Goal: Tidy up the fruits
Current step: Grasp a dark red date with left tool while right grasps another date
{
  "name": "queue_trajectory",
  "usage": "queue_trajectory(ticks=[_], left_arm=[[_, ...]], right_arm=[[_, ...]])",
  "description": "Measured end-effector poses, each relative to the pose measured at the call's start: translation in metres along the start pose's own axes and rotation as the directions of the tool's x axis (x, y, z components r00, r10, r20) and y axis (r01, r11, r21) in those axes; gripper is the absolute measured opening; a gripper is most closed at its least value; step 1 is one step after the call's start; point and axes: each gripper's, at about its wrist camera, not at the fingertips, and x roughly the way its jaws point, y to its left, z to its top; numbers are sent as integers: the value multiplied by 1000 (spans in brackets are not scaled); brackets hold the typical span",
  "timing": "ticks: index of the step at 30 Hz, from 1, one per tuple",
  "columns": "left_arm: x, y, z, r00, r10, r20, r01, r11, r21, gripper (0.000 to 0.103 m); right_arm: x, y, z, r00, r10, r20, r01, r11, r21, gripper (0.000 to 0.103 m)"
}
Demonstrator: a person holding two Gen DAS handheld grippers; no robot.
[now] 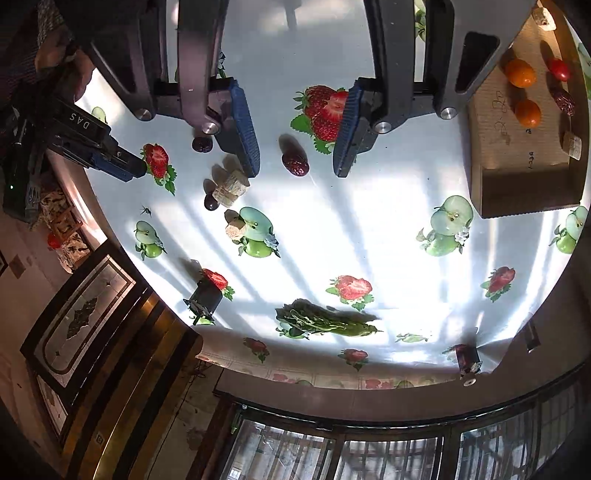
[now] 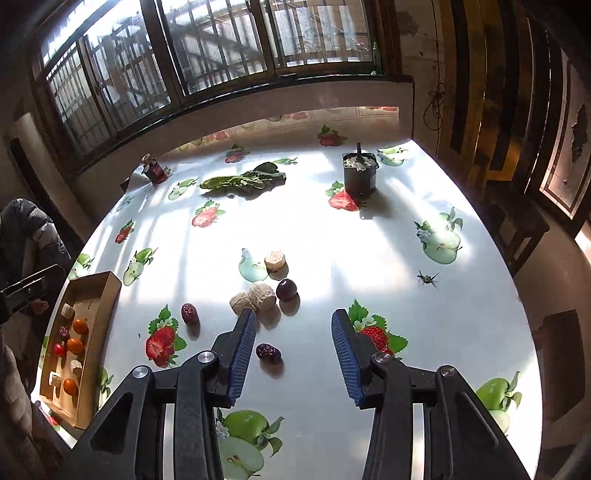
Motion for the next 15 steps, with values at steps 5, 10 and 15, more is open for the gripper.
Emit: queue_trajectory(ticks=[5,10,15], left_arm=[[57,5,-9,999,13,-42,-14,999,-31,39],[88,-3,-13,997,26,-70,-27,1000,-7,39],[104,-23,-23,996,65,-59,-60,995,84,39]], right_arm=[[47,-6,-20,998,55,-26,-55,998,11,45],[64,2,-25,998,64,-13,-65,996,-58,45],[73,2,-31,995,92,-30,-94,993,-78,45]])
